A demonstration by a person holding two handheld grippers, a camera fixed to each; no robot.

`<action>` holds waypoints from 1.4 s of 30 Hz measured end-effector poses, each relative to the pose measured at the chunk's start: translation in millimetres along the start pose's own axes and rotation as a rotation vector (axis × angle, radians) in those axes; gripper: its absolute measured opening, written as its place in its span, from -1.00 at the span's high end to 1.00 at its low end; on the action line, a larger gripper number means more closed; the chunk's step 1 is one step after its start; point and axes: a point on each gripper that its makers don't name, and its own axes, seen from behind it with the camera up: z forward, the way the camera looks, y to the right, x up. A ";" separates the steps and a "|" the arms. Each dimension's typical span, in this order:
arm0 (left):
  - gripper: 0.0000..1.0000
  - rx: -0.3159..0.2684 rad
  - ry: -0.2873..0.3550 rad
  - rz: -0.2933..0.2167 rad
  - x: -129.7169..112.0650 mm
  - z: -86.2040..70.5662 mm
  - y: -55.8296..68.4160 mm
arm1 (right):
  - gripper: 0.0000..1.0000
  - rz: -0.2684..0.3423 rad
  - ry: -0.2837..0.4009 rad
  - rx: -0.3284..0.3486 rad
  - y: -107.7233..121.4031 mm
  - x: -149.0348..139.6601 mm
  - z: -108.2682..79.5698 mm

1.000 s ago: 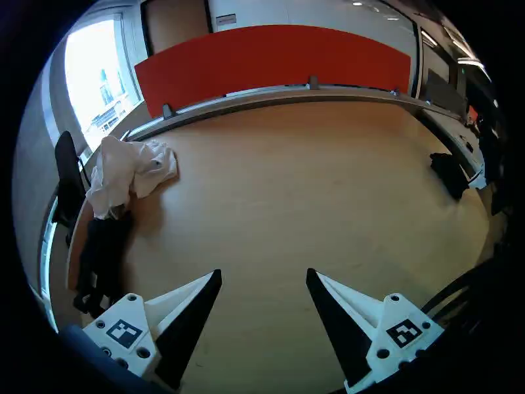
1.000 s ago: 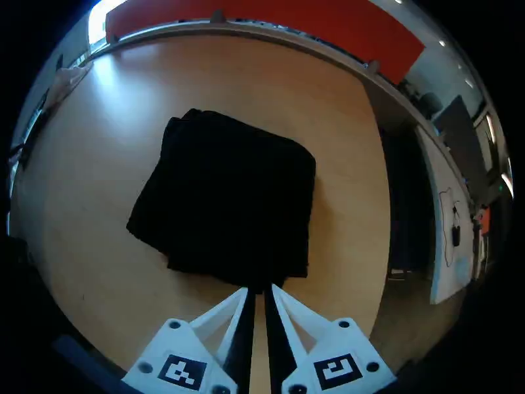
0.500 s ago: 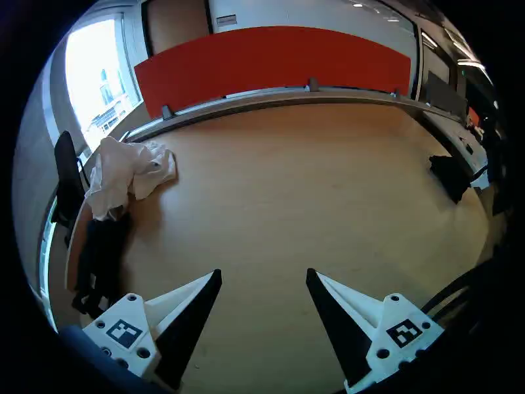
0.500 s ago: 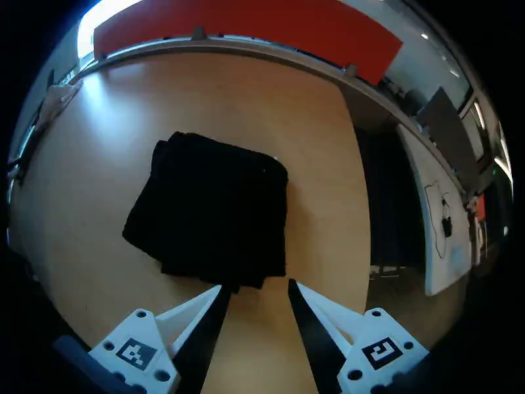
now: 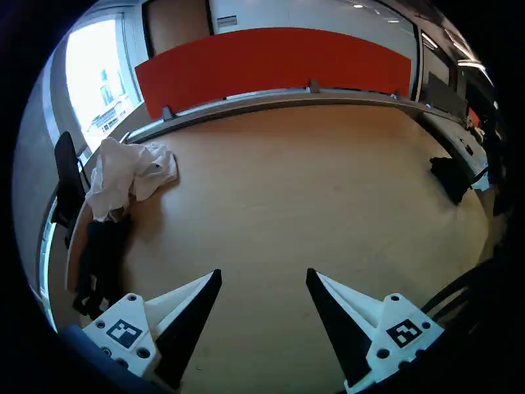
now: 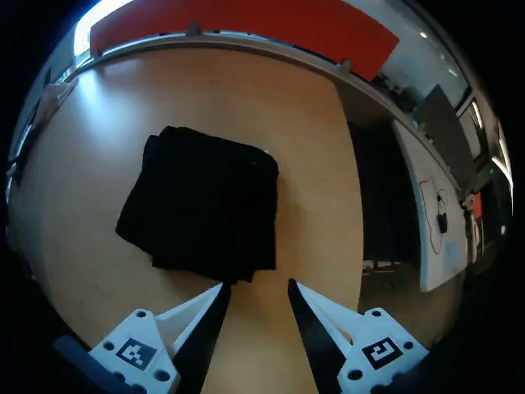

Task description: Fold towel

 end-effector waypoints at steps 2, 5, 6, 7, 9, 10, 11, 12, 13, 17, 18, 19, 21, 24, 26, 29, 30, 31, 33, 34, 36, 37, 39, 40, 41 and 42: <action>-0.92 0.001 0.000 0.000 -0.1 0.1 -0.7 | -0.33 0.011 -0.009 -0.015 5.3 -2.5 0.1; -0.92 -0.001 0.000 0.001 -0.3 0.3 -0.8 | -0.33 0.024 -0.023 -0.044 15.4 -6.6 0.1; -0.92 -0.001 -0.001 0.002 -0.5 0.5 -0.9 | -0.33 0.028 -0.022 -0.045 16.4 -6.6 -0.4; -0.92 -0.001 -0.001 0.002 -0.6 0.7 -1.0 | -0.33 0.032 -0.020 -0.046 17.3 -6.4 -0.8; -0.92 -0.001 -0.002 0.002 -0.9 1.1 -1.1 | -0.33 0.039 -0.015 -0.047 18.6 -5.2 -1.8; -0.92 -0.002 -0.002 0.003 -0.9 1.3 -1.1 | -0.33 0.042 -0.011 -0.047 18.8 -4.0 -2.3; -0.92 -0.002 -0.003 0.003 -0.9 1.6 -1.1 | -0.33 0.046 -0.007 -0.046 19.1 -2.7 -2.8; -0.92 -0.002 -0.002 0.003 -0.7 1.6 -1.1 | -0.33 0.047 -0.005 -0.046 19.0 -1.4 -2.9; -0.92 -0.002 -0.002 0.003 -0.5 1.7 -1.1 | -0.33 0.048 -0.002 -0.045 18.9 -0.1 -3.0; -0.92 -0.002 0.000 0.001 0.2 1.5 -1.6 | -0.33 0.049 0.008 -0.041 18.1 6.2 -2.5; -0.92 -0.002 0.000 0.000 0.0 1.4 -1.8 | -0.33 0.049 0.011 -0.040 17.6 8.5 -2.3; -0.92 -0.002 0.000 -0.001 -0.2 1.4 -2.0 | -0.33 0.048 0.015 -0.039 17.1 10.8 -2.1; -0.92 -0.001 -0.001 -0.002 -0.5 1.3 -2.4 | -0.33 0.047 0.024 -0.035 15.9 16.5 -1.7; -0.92 0.002 -0.001 -0.002 -0.9 1.0 -3.2 | -0.33 0.046 0.040 -0.028 13.4 26.8 -1.3; -0.92 0.004 -0.001 -0.002 -1.0 0.6 -4.2 | -0.33 0.045 0.052 -0.023 11.8 34.5 -1.0; -0.92 0.008 -0.001 -0.004 -0.9 -0.3 -5.5 | -0.33 0.040 0.067 -0.017 9.4 47.0 -0.6; -0.92 0.009 -0.001 -0.005 -1.0 -0.5 -6.0 | -0.33 0.038 0.072 -0.015 8.5 51.0 -0.2; -0.92 0.010 -0.001 -0.006 -1.0 -0.8 -6.4 | -0.33 0.035 0.077 -0.013 7.5 55.1 0.2; -0.92 0.013 -0.001 -0.009 -1.2 -1.3 -7.3 | -0.33 0.030 0.087 -0.009 5.4 63.6 1.3; -0.92 0.014 -0.001 -0.011 -1.3 -1.6 -7.8 | -0.33 0.028 0.092 -0.006 4.4 67.5 2.0; -0.92 0.017 -0.001 -0.013 -1.9 -2.3 -8.7 | -0.33 0.024 0.101 -0.001 2.1 75.8 3.7; -0.92 0.019 -0.002 -0.014 -2.3 -2.7 -9.0 | -0.33 0.022 0.105 0.002 0.9 79.7 4.7; -0.92 0.022 -0.002 -0.015 -3.0 -3.4 -9.6 | -0.33 0.020 0.114 0.009 -1.7 87.6 6.7; -0.92 0.023 -0.003 -0.015 -3.3 -3.8 -9.7 | -0.33 0.020 0.118 0.013 -3.0 91.0 7.7; -0.92 0.024 -0.003 -0.016 -3.6 -4.2 -9.9 | -0.33 0.020 0.123 0.016 -4.4 94.9 8.9; -0.92 0.026 -0.003 -0.017 -3.7 -4.4 -10.1 | -0.33 0.020 0.125 0.020 -5.8 97.6 9.8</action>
